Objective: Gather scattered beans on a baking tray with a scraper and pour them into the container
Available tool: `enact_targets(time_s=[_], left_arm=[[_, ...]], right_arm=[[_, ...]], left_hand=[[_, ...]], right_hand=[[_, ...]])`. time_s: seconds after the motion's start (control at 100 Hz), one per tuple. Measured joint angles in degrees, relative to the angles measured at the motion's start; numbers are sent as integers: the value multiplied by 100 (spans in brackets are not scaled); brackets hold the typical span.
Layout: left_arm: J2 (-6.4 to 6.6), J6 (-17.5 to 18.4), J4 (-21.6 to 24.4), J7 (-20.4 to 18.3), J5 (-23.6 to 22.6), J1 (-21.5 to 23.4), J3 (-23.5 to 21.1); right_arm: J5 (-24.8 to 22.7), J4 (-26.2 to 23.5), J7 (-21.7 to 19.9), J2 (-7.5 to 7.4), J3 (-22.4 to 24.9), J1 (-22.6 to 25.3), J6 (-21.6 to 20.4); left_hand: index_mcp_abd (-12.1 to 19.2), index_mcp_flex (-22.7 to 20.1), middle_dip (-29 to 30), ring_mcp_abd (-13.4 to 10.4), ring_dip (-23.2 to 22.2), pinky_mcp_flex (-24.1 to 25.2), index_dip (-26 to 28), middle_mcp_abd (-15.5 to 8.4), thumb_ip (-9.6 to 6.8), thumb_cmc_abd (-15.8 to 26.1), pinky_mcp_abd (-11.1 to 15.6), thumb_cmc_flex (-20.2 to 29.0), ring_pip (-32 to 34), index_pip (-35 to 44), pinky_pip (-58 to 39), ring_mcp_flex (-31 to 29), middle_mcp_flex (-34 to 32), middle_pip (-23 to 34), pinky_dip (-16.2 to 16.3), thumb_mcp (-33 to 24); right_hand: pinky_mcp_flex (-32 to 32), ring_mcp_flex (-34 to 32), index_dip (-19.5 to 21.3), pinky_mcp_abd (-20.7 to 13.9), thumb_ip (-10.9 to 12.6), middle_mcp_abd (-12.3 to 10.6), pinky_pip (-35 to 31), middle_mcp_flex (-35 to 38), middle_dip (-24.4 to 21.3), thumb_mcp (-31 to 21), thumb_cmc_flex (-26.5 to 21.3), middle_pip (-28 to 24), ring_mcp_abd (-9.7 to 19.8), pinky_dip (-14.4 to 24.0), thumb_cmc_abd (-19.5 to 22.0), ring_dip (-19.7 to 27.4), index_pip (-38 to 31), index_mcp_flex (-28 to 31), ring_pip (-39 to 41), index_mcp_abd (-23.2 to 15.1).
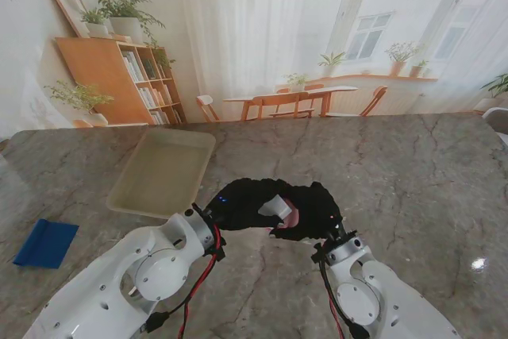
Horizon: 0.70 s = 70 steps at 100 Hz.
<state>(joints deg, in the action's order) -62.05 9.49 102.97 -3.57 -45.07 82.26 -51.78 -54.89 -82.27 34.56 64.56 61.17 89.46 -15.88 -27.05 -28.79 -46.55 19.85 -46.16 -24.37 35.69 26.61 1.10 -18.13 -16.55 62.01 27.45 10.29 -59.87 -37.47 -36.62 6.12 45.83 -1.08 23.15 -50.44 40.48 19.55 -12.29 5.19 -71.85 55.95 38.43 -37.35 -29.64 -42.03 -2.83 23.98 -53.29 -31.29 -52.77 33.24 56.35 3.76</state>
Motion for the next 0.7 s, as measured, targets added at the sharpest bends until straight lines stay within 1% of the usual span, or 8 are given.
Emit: enact_targets(time_s=[0.06, 0.14, 0.18, 0.21, 0.26, 0.33, 0.6, 0.7], left_arm=[[31, 198, -6, -99, -19, -22, -56], [66, 557, -60, -171, -48, -73, -123], [82, 754, -99, -209, -50, -107, -150], [96, 910, -136, -226, -56, -140, -164], [117, 1183, -230, -223, -105, -214, -170], [134, 1522, -389, -157, -258, -318, -172], [160, 1945, -643, 153, -613, -486, -112], [165, 2018, -680, 420, -1064, -499, -96]], right_arm=[[3, 0, 0, 1, -4, 2, -8], [15, 0, 2, 2, -5, 6, -22], [20, 0, 4, 2, -5, 7, -28], [21, 1, 5, 2, -5, 9, -30], [31, 3, 9, 2, -4, 10, -31], [63, 13, 8, 2, 1, 11, -31], [246, 10, -55, 25, 47, 21, -15], [257, 0, -81, 31, 61, 22, -6]], left_hand=[[75, -2, 107, -12, -24, -3, 0, -10, 2, -83, 33, 9, -311, 1, 206, -12, 0, -103, -71, -206], [502, -73, 455, -55, 76, 152, 8, -88, 10, -184, 91, 74, -824, 44, 492, -58, 0, -253, -198, -442], [625, -76, 703, -113, 229, 266, 13, -251, 11, -394, 168, 80, -1052, 122, 684, -58, 7, -263, -268, -669], [820, -90, 888, -135, 344, 333, 28, -276, 12, -416, 209, 81, -1152, 251, 748, -58, 9, -268, -294, -782], [1695, -294, 1156, -136, 524, 412, 136, -241, 14, -462, 244, 84, -1290, 567, 866, -58, 9, -268, -406, -953], [2007, -295, 1487, -238, 806, 539, 246, -273, 15, -462, 356, 84, -1438, 718, 1007, -58, 56, -259, -493, -1042], [2651, -21, 2340, -830, 2317, 1564, 40, -756, 14, -326, 707, 202, -1772, 889, 1844, 629, 604, -258, -964, -1281], [2655, 424, 2728, -1132, 2583, 1943, -509, -1390, -10, -200, 702, 173, -1903, 153, 2161, 1161, 1012, -324, -1279, -1355]], right_hand=[[0, 30, 0, 0, 0, -4, 0, -7, 0, 0, 0, -3, 4, 0, -8, 0, 0, 5, 0, -21], [0, 43, -1, -1, 0, -26, 0, -18, 0, 0, 0, -3, 21, 1, -8, 0, 0, 5, 0, -36], [0, 45, -1, -1, 0, -49, 0, -18, 0, 0, 0, -3, 26, 1, -57, 0, -4, 7, 0, -97], [0, 46, -1, -1, 0, -53, 0, -18, 0, -2, 0, -3, 30, 1, -103, 0, -21, 7, 0, -107], [0, 47, -1, -2, 0, -62, 0, -18, 0, -4, -2, -33, 33, 1, -152, 0, -97, 12, 0, -70], [0, 47, -2, -3, 0, -62, 0, -18, 0, -4, -3, -66, 34, 1, -158, 0, -156, 16, 0, -46], [0, 47, -2, -4, 0, -62, 0, -18, 0, -4, -12, -66, 34, 1, -158, 0, -173, 2, 0, -40], [0, 46, -4, -4, 0, -56, 0, -18, 0, -7, -12, -66, 32, 1, -97, 0, -164, -9, 0, -40]])
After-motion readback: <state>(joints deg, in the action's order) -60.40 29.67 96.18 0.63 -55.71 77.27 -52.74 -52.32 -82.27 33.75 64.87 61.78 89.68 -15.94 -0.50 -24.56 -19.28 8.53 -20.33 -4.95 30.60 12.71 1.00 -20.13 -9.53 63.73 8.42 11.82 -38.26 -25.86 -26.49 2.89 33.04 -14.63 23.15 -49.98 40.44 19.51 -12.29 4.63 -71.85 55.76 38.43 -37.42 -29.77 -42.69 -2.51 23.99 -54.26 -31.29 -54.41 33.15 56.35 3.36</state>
